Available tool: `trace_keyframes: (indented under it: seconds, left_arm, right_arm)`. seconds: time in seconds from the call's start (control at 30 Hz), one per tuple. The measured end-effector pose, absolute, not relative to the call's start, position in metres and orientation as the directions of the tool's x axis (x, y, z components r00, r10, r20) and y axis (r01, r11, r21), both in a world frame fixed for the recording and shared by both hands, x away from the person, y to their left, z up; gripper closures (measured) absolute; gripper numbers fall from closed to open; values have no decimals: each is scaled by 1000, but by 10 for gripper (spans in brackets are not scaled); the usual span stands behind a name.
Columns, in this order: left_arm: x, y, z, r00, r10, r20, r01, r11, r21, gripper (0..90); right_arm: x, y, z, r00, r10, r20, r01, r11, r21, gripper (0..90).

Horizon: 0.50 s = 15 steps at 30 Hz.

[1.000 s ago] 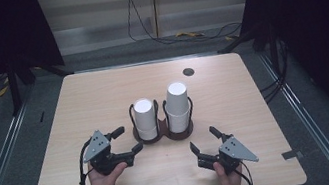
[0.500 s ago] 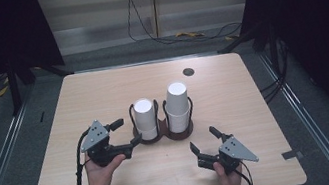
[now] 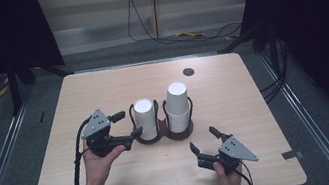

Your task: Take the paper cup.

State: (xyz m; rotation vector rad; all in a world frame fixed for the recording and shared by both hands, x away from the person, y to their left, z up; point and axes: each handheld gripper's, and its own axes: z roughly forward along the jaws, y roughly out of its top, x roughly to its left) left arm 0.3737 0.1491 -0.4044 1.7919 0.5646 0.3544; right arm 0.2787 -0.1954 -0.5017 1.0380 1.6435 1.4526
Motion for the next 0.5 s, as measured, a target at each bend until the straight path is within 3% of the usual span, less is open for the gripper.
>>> trace_keyframes:
  seconds: [0.5]
  left_arm:
    - [393,139,-383,863,504,-37,231,-328,916,204]
  right_arm:
    - [279,-196,-502,-439,899,4,117,52,992,142]
